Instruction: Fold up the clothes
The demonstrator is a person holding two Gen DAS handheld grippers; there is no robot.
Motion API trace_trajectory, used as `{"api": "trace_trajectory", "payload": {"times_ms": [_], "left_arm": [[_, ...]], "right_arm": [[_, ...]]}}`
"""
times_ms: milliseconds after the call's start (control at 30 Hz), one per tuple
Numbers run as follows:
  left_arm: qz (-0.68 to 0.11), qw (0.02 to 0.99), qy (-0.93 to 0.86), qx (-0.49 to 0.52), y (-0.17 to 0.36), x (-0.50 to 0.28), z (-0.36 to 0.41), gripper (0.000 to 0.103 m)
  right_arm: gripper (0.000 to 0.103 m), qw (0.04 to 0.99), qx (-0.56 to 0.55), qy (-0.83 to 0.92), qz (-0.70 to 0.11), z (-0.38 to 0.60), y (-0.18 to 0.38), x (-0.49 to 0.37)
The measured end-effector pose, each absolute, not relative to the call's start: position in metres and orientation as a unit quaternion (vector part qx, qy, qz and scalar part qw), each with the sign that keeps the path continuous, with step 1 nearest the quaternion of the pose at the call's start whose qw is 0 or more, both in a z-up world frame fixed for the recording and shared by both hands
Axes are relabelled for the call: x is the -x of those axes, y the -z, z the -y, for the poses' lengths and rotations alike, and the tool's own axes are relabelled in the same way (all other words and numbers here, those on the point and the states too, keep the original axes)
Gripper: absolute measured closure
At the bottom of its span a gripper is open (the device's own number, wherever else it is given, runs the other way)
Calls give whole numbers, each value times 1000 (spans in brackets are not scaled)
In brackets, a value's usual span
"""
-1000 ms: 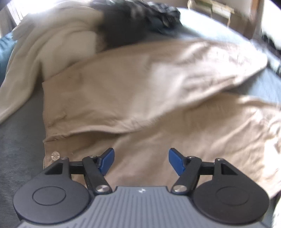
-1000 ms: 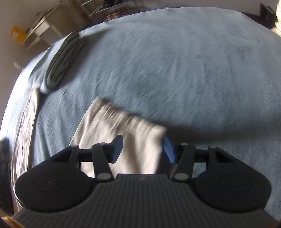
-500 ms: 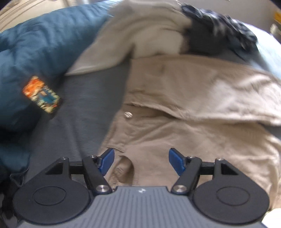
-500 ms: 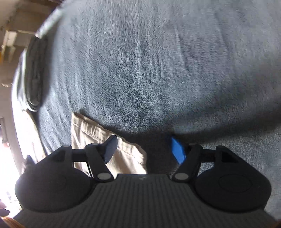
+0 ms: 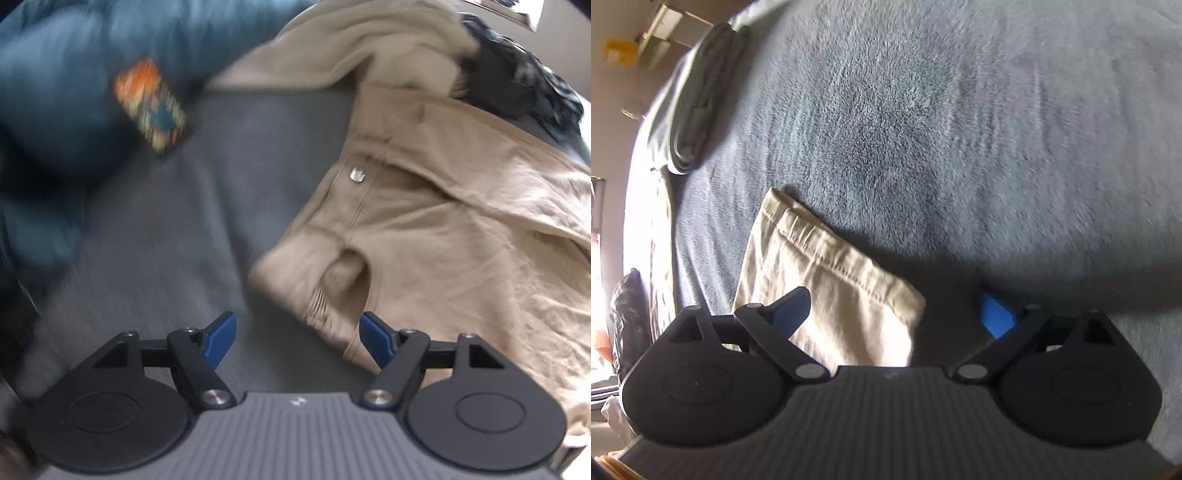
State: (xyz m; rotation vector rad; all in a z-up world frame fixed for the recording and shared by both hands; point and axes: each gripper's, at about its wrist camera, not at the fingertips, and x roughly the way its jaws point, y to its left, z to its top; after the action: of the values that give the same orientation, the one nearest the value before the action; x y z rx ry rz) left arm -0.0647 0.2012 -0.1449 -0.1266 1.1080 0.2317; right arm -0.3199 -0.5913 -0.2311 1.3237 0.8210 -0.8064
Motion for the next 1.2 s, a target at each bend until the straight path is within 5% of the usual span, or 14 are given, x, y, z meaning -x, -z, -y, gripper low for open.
{"api": "trace_trajectory", "payload": {"times_ms": [233, 400, 467, 700, 800, 900, 1200], "left_arm": [[-524, 818, -77, 226, 191, 54, -235, 31], [-532, 784, -98, 305, 222, 45, -245, 53], [-530, 778, -112, 317, 230, 46, -248, 58], [-526, 783, -105, 315, 233, 48, -242, 54], [-534, 787, -122, 284, 228, 40, -236, 73], [-522, 783, -136, 311, 217, 38, -239, 95], [-487, 800, -112, 334, 160, 37, -240, 96]], "right_arm": [[21, 650, -604, 325, -328, 544, 229, 325], [48, 655, -620, 305, -307, 520, 233, 318], [52, 656, -620, 304, -304, 515, 232, 316], [59, 646, -637, 329, -263, 509, 240, 317], [98, 656, -627, 331, -258, 513, 238, 313], [100, 675, -615, 327, -244, 522, 225, 300], [101, 778, -558, 230, -174, 542, 93, 236]]}}
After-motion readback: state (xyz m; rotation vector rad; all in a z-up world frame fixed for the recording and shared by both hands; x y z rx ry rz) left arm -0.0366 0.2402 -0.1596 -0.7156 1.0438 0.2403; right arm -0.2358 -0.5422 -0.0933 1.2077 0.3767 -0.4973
